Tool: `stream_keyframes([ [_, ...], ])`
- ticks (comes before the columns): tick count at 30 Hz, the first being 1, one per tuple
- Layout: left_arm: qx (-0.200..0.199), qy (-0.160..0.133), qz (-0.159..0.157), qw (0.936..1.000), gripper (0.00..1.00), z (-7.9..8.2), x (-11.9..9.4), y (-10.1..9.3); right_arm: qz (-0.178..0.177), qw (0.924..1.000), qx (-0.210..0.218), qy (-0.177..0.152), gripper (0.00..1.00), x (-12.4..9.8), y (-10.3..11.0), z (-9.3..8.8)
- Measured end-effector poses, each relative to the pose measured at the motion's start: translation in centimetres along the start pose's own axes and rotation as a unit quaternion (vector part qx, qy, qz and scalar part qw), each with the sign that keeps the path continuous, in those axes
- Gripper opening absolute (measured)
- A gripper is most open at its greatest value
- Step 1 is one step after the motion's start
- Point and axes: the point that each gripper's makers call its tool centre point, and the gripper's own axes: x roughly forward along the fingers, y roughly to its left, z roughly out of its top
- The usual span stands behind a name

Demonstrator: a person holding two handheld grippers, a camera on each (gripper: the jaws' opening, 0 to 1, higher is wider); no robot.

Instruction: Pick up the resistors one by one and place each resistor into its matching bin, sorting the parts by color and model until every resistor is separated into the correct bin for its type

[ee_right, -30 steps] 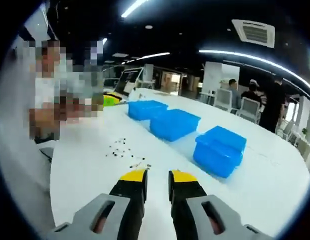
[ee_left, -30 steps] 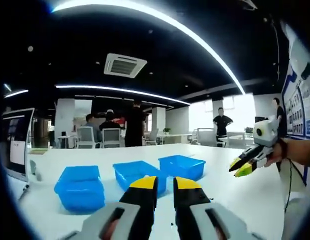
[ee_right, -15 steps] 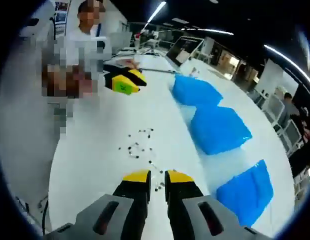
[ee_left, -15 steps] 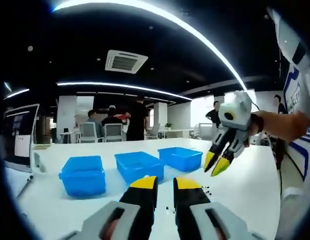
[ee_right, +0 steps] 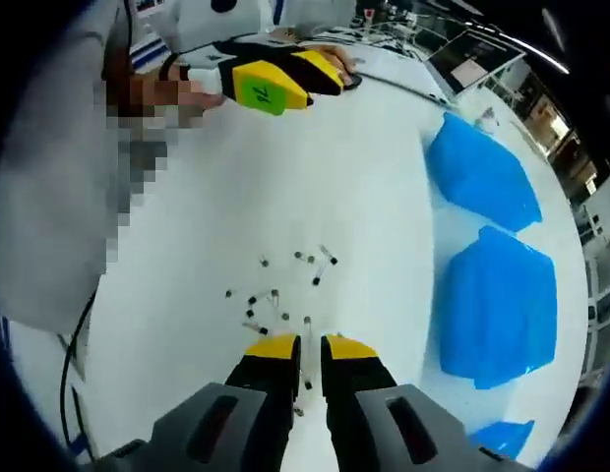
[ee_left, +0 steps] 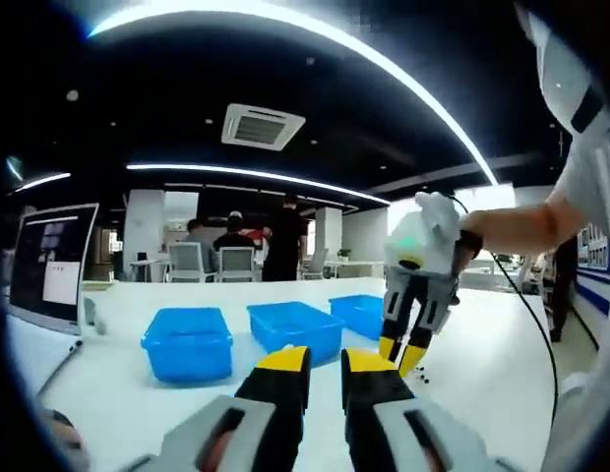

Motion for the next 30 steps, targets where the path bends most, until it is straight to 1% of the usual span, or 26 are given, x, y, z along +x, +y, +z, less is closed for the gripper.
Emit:
stream_keyframes([
  [5, -0.004, 0.006, 0.003, 1.0, 0.16, -0.4, -0.6, 0.5, 0.017, 0.9998, -0.007, 0.01, 0.11, 1.0, 0.1, 0.0],
  [7, -0.004, 0.011, 0.004, 0.9999, 0.16, -0.8, -0.6, 0.8, 0.022, 0.9997, -0.005, 0.007, 0.11, 1.0, 0.1, 0.2],
  [8, -0.006, 0.013, 0.005, 0.9999, 0.16, -0.9, -0.6, 1.0, 0.024, 0.9997, -0.001, 0.009, 0.04, 1.0, 0.1, 0.1],
  [12, -0.016, 0.014, 0.002, 0.9998, 0.16, -1.0, -0.5, 1.2, 0.023, 0.9996, 0.003, 0.015, 0.04, 0.8, 0.5, -0.1],
  [16, -0.016, 0.015, -0.002, 0.9998, 0.16, -1.0, -0.2, 0.9, 0.005, 1.0, 0.001, 0.007, 0.04, 0.5, 0.8, -0.2],
  [18, -0.015, 0.013, -0.004, 0.9998, 0.16, -0.9, -0.2, 0.7, -0.01, 0.9999, 0.004, -0.01, 0.04, 0.1, 0.7, 0.2],
  [20, -0.015, 0.015, -0.005, 0.9998, 0.16, -1.0, -0.2, 0.5, -0.032, 0.9986, 0.009, -0.041, 0.04, -0.8, 0.4, 0.8],
  [21, -0.015, 0.017, -0.006, 0.9997, 0.16, -1.1, -0.1, 0.3, -0.044, 0.997, 0.02, -0.061, 0.04, -1.4, 0.3, 1.1],
  [23, -0.015, 0.018, -0.008, 0.9997, 0.16, -1.1, -0.2, 0.0, -0.057, 0.9934, 0.037, -0.092, 0.04, -2.3, 0.4, 1.6],
  [25, -0.014, 0.019, -0.009, 0.9997, 0.16, -1.2, -0.1, -0.2, -0.071, 0.9874, 0.057, -0.129, 0.04, -3.1, 0.2, 2.0],
  [26, -0.015, 0.02, -0.011, 0.9996, 0.16, -1.3, -0.1, -0.3, -0.074, 0.9841, 0.065, -0.148, 0.04, -3.4, 0.1, 1.9],
  [27, -0.015, 0.021, -0.012, 0.9996, 0.16, -1.3, 0.0, -0.4, -0.079, 0.9815, 0.071, -0.159, 0.04, -3.6, 0.1, 1.9],
  [30, -0.016, 0.02, -0.015, 0.9996, 0.16, -1.2, 0.1, -0.7, -0.106, 0.9667, 0.095, -0.213, 0.04, -4.9, -0.2, 2.2],
])
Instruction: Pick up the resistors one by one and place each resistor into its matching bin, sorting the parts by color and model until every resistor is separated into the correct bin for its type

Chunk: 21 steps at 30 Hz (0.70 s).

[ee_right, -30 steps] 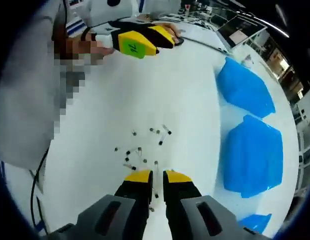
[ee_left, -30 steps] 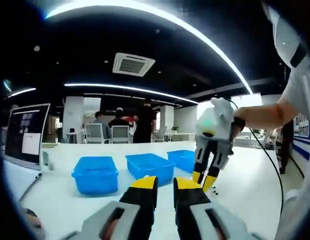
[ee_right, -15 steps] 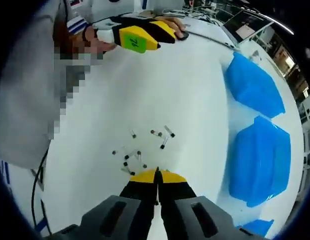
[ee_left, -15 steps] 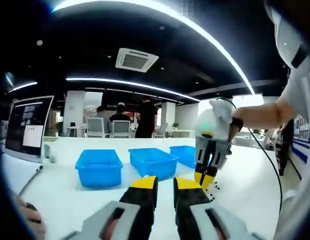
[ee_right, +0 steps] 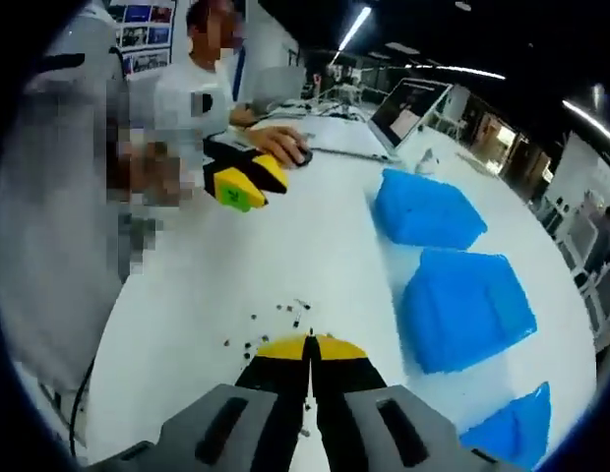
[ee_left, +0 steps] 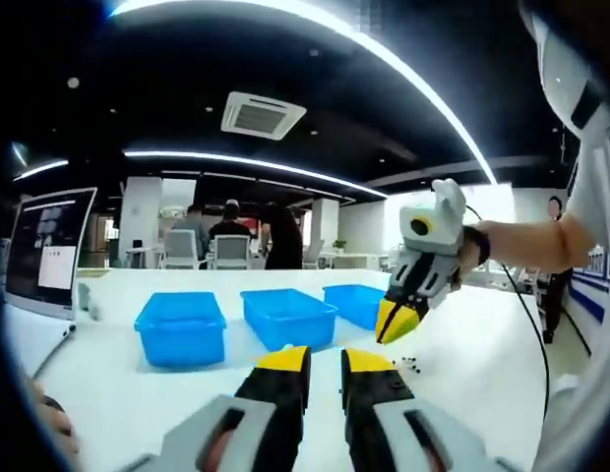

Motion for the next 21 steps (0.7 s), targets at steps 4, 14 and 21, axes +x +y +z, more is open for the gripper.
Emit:
stream_keyframes([
  [4, -0.005, 0.001, -0.008, 1.0, 0.16, 0.0, 0.3, -0.5, -0.057, 0.9918, 0.052, -0.102, 0.04, -2.2, -1.7, 1.3],
  [14, -0.003, 0.007, -0.014, 0.9999, 0.16, 0.4, 0.5, -1.4, -0.204, 0.9243, 0.159, -0.281, 0.04, -9.6, -7.1, 1.4],
  [21, -0.007, 0.013, -0.018, 0.9997, 0.16, 0.5, 0.8, -1.7, -0.259, 0.8988, 0.18, -0.305, 0.04, -12.1, -9.4, 0.2],
])
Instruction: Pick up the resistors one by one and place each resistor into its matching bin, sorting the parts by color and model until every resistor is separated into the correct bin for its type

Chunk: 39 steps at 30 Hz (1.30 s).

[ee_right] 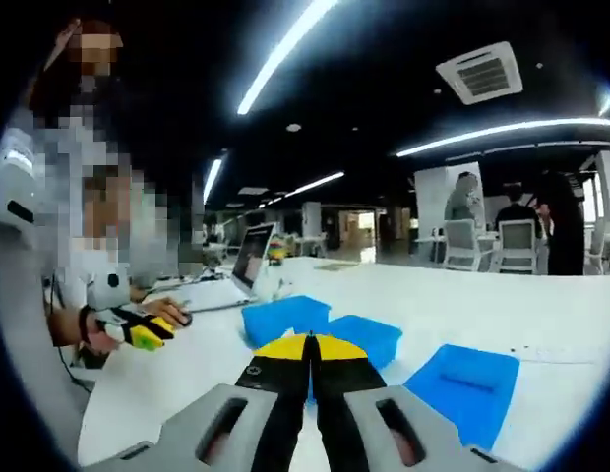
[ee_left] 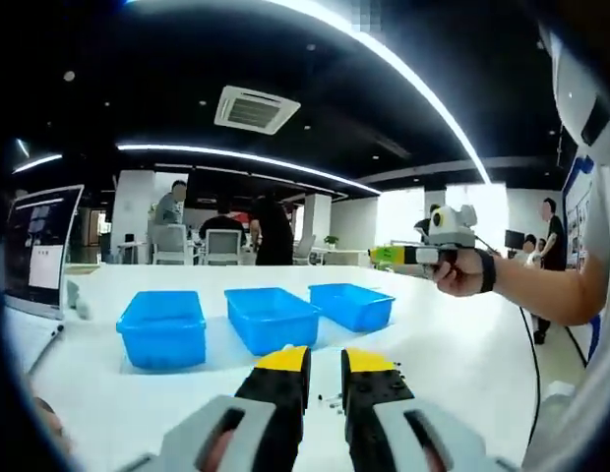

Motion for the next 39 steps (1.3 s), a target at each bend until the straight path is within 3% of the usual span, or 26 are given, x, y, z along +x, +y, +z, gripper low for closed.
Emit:
stream_keyframes([
  [5, 0.002, -0.004, 0.0, 1.0, 0.16, 0.3, -0.2, -0.2, -0.067, 0.9976, 0.006, -0.014, 0.04, -0.8, -3.5, 0.3],
  [8, -0.001, -0.002, 0.004, 1.0, 0.16, 0.2, -0.6, -0.1, -0.13, 0.9913, 0.021, -0.009, 0.04, -1.6, -7.3, -0.6],
  [10, 0.0, -0.003, 0.004, 1.0, 0.16, 0.3, -0.9, -0.3, -0.131, 0.9909, 0.029, -0.008, 0.04, -1.6, -8.1, -1.0],
  [12, -0.001, 0.0, 0.005, 1.0, 0.16, 0.1, -1.0, -0.3, -0.125, 0.9899, 0.066, -0.007, 0.05, -1.5, -8.3, -1.8],
  [14, -0.005, 0.002, 0.003, 1.0, 0.16, -0.1, -1.2, -0.5, -0.159, 0.9864, 0.04, 0.014, 0.19, -1.8, -9.8, -2.6],
  [16, -0.004, 0.005, 0.001, 1.0, 0.16, -0.4, -1.3, -0.8, -0.166, 0.9853, 0.033, 0.02, 0.31, -1.8, -10.4, -2.9],
  [18, -0.005, 0.009, 0.0, 0.9999, 0.16, -0.7, -1.3, -0.9, -0.175, 0.9836, 0.042, 0.017, 0.3, -2.1, -10.9, -2.9],
  [23, -0.005, 0.001, 0.001, 1.0, 0.16, -0.1, -1.2, -0.9, -0.178, 0.983, 0.044, 0.003, 0.27, -2.9, -10.9, -1.7],
  [30, -0.005, -0.001, 0.005, 1.0, 0.16, 0.0, -1.2, -0.6, -0.164, 0.9859, 0.031, 0.015, 0.25, -3.0, -10.5, -1.5],
  [34, -0.004, 0.002, 0.006, 1.0, 0.16, -0.3, -1.4, -0.6, -0.132, 0.9906, 0.001, 0.037, 0.24, -2.5, -9.7, -1.4],
  [39, -0.007, 0.001, 0.005, 1.0, 0.16, -0.5, -1.5, -0.6, -0.078, 0.9926, -0.045, 0.081, 0.23, -1.3, -6.5, -1.8],
])
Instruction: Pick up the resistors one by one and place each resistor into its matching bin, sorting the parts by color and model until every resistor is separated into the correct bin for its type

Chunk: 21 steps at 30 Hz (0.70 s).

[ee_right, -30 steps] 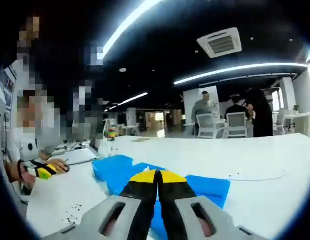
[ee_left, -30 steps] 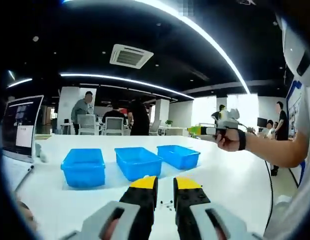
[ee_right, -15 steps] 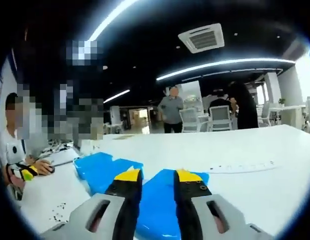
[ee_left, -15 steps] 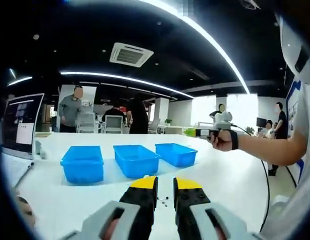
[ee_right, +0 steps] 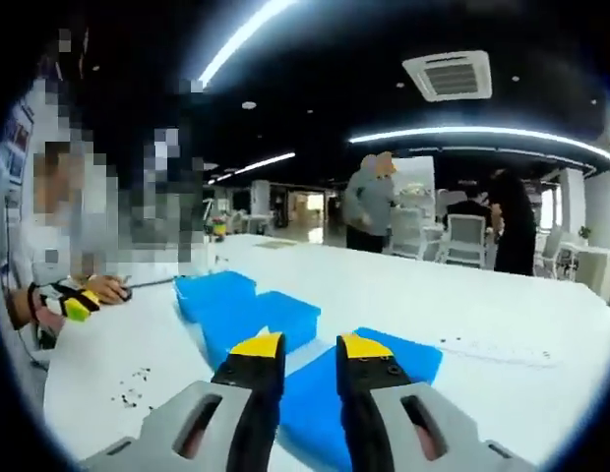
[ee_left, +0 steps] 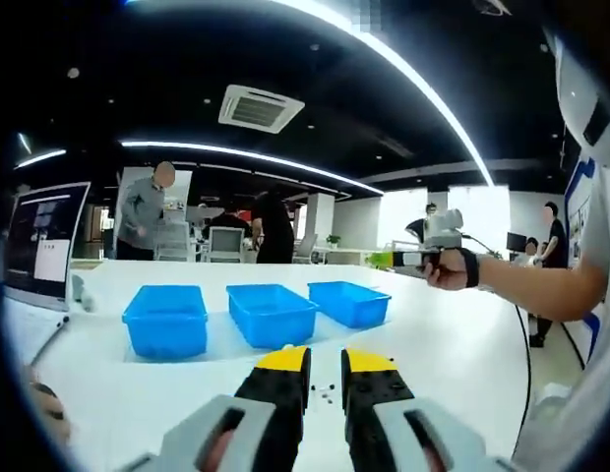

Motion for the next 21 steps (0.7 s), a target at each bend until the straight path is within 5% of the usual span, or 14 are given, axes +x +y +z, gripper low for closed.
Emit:
stream_keyframes([
  [5, 0.0, -0.002, 0.0, 1.0, 0.16, 0.1, -0.1, 0.0, 0.076, 0.9915, -0.073, 0.076, 0.22, 0.7, 3.9, -1.4],
  [15, -0.003, 0.0, 0.002, 1.0, 0.16, -0.3, -0.3, -0.1, 0.233, 0.9267, -0.169, 0.242, 0.18, 0.1, 13.2, -6.9],
  [19, -0.006, 0.001, 0.003, 1.0, 0.16, -0.5, -0.5, -0.2, 0.25, 0.9036, -0.168, 0.304, 0.15, -0.6, 14.3, -9.7],
  [21, -0.008, 0.002, 0.002, 1.0, 0.16, -0.7, -0.5, -0.3, 0.246, 0.8991, -0.174, 0.317, 0.14, -0.5, 14.5, -10.5],
])
